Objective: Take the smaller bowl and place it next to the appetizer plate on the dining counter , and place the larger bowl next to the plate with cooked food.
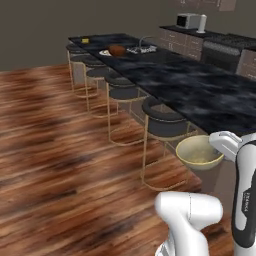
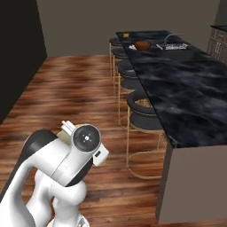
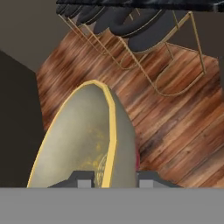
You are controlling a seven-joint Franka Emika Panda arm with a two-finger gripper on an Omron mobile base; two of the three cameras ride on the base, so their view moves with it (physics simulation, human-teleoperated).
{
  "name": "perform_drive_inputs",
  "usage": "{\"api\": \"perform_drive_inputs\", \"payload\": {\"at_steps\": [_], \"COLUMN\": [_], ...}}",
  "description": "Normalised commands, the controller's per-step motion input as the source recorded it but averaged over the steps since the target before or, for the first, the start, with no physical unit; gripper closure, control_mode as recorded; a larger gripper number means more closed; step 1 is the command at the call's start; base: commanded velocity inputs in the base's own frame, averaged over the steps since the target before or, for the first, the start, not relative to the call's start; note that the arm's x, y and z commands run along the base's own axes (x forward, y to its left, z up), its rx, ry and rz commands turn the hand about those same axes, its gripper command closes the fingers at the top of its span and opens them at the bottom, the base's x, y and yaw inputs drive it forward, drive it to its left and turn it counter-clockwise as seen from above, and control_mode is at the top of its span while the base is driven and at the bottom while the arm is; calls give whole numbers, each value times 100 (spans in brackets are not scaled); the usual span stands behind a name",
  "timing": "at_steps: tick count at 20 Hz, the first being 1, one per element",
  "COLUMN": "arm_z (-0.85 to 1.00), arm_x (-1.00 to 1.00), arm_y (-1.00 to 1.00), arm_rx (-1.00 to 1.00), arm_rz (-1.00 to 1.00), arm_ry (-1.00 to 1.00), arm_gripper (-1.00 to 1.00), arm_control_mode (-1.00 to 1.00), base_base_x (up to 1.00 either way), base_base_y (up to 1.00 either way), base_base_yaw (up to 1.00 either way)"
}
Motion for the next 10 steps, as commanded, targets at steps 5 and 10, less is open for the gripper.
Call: {"api": "perform_drive_inputs", "payload": {"at_steps": [5,10], "arm_z": [0,0], "arm_x": [0,0], "arm_y": [0,0], "arm_rx": [0,0], "arm_rz": [0,0], "arm_ry": [0,0], "arm_gripper": [100,100], "arm_control_mode": [100,100], "base_base_x": [93,91], "base_base_y": [100,100], "base_base_yaw": [-42,-38]}}
